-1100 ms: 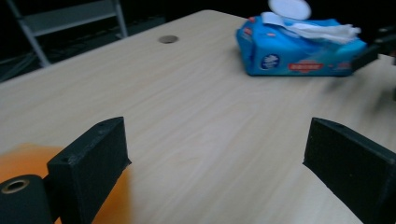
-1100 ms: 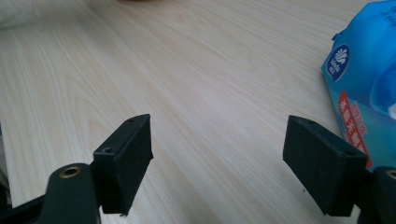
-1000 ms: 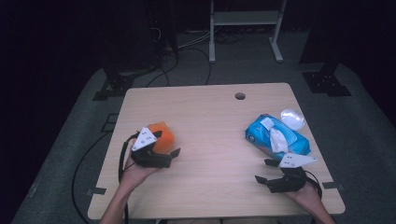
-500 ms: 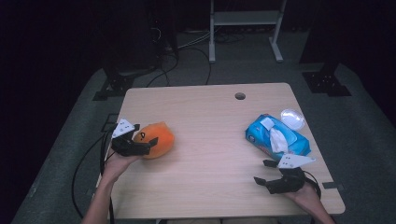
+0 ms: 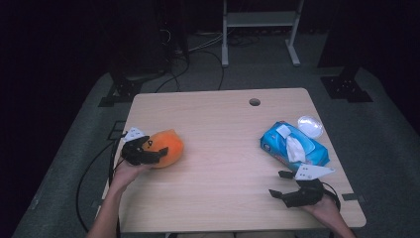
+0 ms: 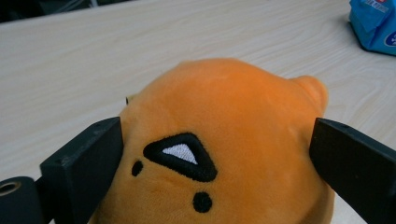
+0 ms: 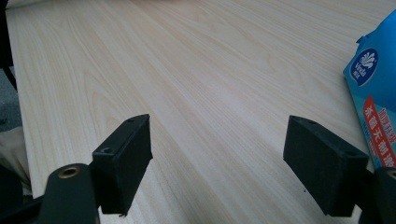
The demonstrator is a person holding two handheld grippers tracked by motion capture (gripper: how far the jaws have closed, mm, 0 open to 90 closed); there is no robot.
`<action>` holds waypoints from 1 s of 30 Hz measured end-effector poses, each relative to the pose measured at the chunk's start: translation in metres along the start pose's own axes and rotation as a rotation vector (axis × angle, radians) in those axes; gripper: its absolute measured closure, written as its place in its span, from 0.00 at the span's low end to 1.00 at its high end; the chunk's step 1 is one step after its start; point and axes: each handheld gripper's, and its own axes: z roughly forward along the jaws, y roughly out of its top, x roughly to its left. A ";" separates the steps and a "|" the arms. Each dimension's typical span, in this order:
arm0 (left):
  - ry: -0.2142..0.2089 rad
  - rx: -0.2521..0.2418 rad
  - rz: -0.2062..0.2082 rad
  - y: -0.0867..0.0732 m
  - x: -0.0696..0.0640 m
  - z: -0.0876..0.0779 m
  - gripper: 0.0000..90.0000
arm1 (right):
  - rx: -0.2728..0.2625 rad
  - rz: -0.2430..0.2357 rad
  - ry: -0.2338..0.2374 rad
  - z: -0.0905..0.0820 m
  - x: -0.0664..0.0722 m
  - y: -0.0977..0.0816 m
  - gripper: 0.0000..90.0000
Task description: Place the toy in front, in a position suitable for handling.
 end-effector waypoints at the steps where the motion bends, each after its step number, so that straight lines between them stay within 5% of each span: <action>1: 0.000 0.003 0.002 -0.002 0.000 -0.001 0.08 | 0.000 0.000 0.001 0.000 0.000 0.000 0.25; 3: -0.001 0.001 0.013 -0.003 -0.001 -0.001 0.14 | 0.002 -0.001 0.002 0.000 0.000 0.000 0.25; 4: 0.017 0.015 0.046 -0.003 -0.003 -0.004 0.26 | 0.005 -0.007 0.003 0.001 0.000 0.000 0.25; 7: 0.023 0.009 0.072 -0.001 -0.007 -0.007 0.41 | 0.004 -0.007 0.002 0.001 0.001 0.000 0.25; 10: 0.015 -0.015 0.068 0.000 -0.007 -0.010 0.49 | -0.001 -0.007 0.001 0.000 0.001 0.001 0.25; 15: -0.007 -0.056 0.032 0.003 -0.006 -0.016 0.53 | -0.007 -0.001 -0.004 -0.002 -0.002 0.000 0.25; 20: -0.023 -0.103 0.045 0.014 -0.014 -0.024 0.53 | -0.011 0.001 -0.008 -0.003 -0.003 0.000 0.25; 30: -0.144 -0.170 0.139 0.045 -0.062 -0.027 0.53 | -0.032 0.009 -0.024 -0.009 -0.007 0.000 0.25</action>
